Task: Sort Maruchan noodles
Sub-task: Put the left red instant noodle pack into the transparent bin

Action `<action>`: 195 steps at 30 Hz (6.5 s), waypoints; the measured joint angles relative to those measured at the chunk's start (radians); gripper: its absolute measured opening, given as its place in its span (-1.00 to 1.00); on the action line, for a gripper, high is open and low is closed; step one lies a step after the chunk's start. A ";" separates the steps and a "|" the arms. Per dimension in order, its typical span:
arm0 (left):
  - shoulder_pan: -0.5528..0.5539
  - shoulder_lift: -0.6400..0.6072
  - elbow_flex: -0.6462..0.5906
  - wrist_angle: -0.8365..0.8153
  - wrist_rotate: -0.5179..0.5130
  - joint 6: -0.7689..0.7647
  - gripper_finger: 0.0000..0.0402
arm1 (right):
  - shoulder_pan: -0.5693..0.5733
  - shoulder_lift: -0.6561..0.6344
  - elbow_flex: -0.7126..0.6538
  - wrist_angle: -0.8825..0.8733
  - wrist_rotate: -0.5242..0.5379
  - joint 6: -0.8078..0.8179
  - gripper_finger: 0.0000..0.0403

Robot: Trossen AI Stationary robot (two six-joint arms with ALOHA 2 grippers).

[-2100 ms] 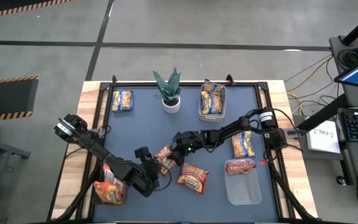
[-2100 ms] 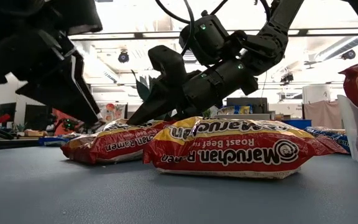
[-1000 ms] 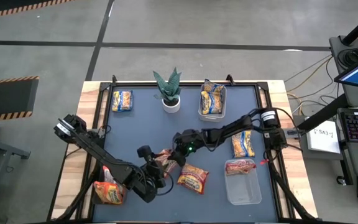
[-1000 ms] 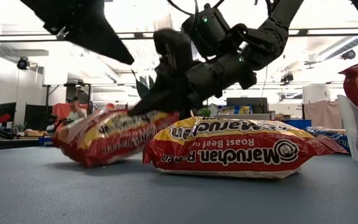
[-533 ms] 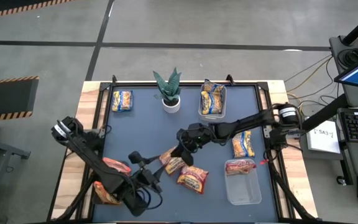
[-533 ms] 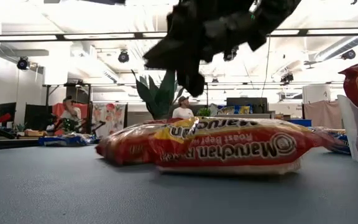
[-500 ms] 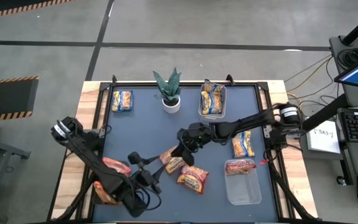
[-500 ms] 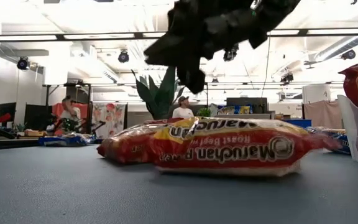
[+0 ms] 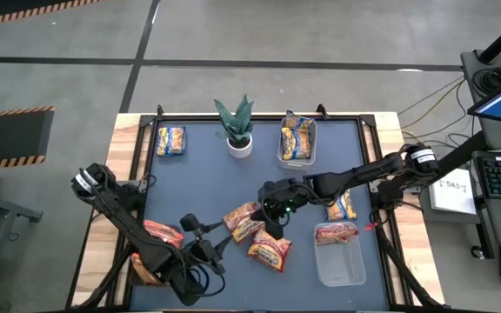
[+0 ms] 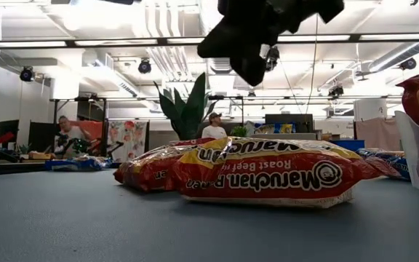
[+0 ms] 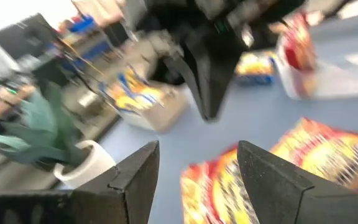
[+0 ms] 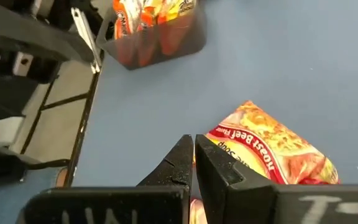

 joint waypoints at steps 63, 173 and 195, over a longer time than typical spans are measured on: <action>0.186 0.081 -0.407 0.593 0.553 0.010 -1.00 | -0.070 0.255 -0.019 0.090 -0.027 0.318 0.70; 0.127 0.110 -0.361 0.508 0.475 0.052 -1.00 | -0.091 0.373 -0.018 0.344 -0.202 0.328 0.54; 0.110 0.015 -0.361 0.475 0.472 0.125 -1.00 | -0.091 0.352 -0.018 0.339 -0.202 0.308 -0.26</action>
